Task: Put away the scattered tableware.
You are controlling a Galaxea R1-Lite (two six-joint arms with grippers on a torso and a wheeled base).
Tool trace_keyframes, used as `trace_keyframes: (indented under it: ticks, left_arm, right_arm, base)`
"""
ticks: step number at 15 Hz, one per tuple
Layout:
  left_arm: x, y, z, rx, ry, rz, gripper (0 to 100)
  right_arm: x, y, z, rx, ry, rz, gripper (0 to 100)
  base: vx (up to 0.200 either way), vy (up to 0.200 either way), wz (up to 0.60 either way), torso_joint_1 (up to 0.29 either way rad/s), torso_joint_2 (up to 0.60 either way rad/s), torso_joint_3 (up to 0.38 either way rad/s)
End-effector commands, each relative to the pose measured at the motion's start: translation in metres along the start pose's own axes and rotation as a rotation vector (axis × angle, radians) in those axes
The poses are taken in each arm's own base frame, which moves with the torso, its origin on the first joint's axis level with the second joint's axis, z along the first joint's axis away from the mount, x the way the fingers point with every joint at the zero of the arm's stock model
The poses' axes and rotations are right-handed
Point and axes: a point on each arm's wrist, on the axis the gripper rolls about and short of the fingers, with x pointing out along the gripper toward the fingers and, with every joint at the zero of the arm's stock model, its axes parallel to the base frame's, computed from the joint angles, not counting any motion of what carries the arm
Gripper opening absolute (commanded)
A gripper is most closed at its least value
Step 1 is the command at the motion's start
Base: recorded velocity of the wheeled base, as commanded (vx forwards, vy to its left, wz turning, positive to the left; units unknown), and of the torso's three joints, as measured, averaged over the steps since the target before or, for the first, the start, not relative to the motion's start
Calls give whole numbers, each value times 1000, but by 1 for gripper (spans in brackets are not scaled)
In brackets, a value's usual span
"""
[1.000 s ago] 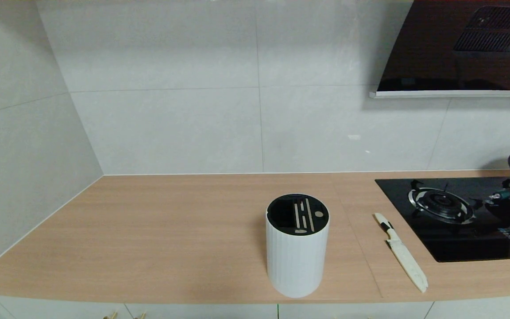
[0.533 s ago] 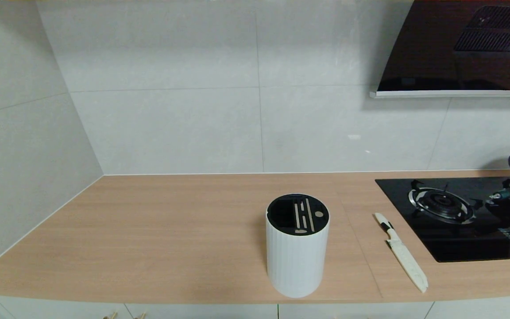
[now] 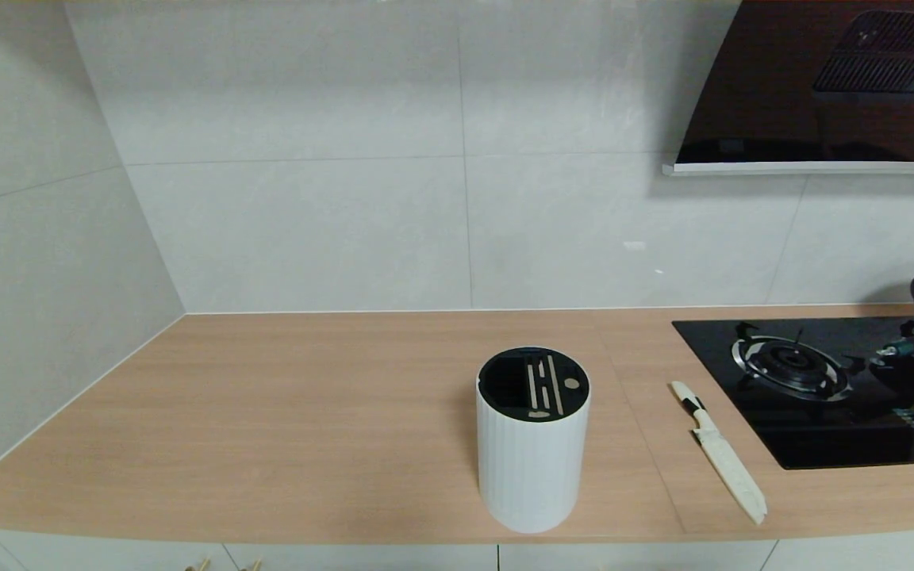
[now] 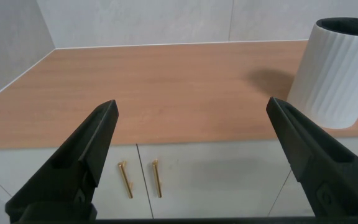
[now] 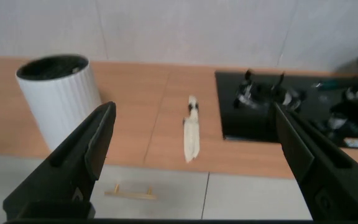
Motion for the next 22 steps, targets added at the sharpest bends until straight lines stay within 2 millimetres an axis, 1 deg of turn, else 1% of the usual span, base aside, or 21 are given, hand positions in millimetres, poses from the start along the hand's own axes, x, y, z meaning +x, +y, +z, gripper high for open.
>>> trace_keyframes:
  ticks: [1, 3, 4, 5, 6, 7, 9, 10, 11, 13, 14, 16, 17, 19, 20, 21, 22]
  left_arm:
    - [0, 0, 0, 0, 0, 0, 100]
    - [0, 0, 0, 0, 0, 0, 100]
    - [0, 0, 0, 0, 0, 0, 100]
    - [0, 0, 0, 0, 0, 0, 100]
    - [0, 0, 0, 0, 0, 0, 100]
    - [0, 0, 0, 0, 0, 0, 100]
    - [0, 0, 0, 0, 0, 0, 100]
    - [0, 0, 0, 0, 0, 0, 100]
    - [0, 0, 0, 0, 0, 0, 100]
    - [0, 0, 0, 0, 0, 0, 100]
    - [0, 0, 0, 0, 0, 0, 100]
    - [0, 0, 0, 0, 0, 0, 100]
    - [0, 0, 0, 0, 0, 0, 100]
    - [0, 0, 0, 0, 0, 0, 100]
    - [0, 0, 0, 0, 0, 0, 100]
    - [0, 0, 0, 0, 0, 0, 100]
    - [0, 0, 0, 0, 0, 0, 100]
  right_arm:
    - [65, -1, 34, 1, 231, 23, 100]
    - [94, -2, 40, 4, 315, 26, 100]
    - [128, -2, 38, 5, 399, 29, 100]
    - [151, -1, 32, 3, 424, 37, 100]
    - [169, -1, 27, 2, 433, 40, 100]
    - [190, 0, 19, 2, 444, 39, 100]
    - [223, 0, 1, 0, 481, 32, 100]
    - [233, 0, -5, 2, 494, 32, 100]
    - [254, -1, -18, 5, 522, 29, 100]
    - [289, -7, -40, 14, 556, 9, 100]
    - [301, -8, -53, 15, 581, 6, 100]
    - [315, -9, -75, 13, 605, -3, 100]
    - [318, -11, -82, 14, 615, -13, 100]
    - [328, -11, -103, 3, 640, -39, 100]
    - [331, -11, -108, -1, 641, -49, 100]
    - [336, -11, -119, -4, 636, -60, 100]
    - [341, -12, -125, -4, 626, -63, 100]
  base:
    - [0, 0, 0, 0, 0, 0]
    - [0, 0, 0, 0, 0, 0]
    - [0, 0, 0, 0, 0, 0]
    - [0, 0, 0, 0, 0, 0]
    - [0, 0, 0, 0, 0, 0]
    - [0, 0, 0, 0, 0, 0]
    - [0, 0, 0, 0, 0, 0]
    - [0, 0, 0, 0, 0, 0]
    - [0, 0, 0, 0, 0, 0]
    - [0, 0, 0, 0, 0, 0]
    - [0, 0, 0, 0, 0, 0]
    - [0, 0, 0, 0, 0, 0]
    - [0, 0, 0, 0, 0, 0]
    - [0, 0, 0, 0, 0, 0]
    - [0, 0, 0, 0, 0, 0]
    - [0, 0, 0, 0, 0, 0]
    - [0, 0, 0, 0, 0, 0]
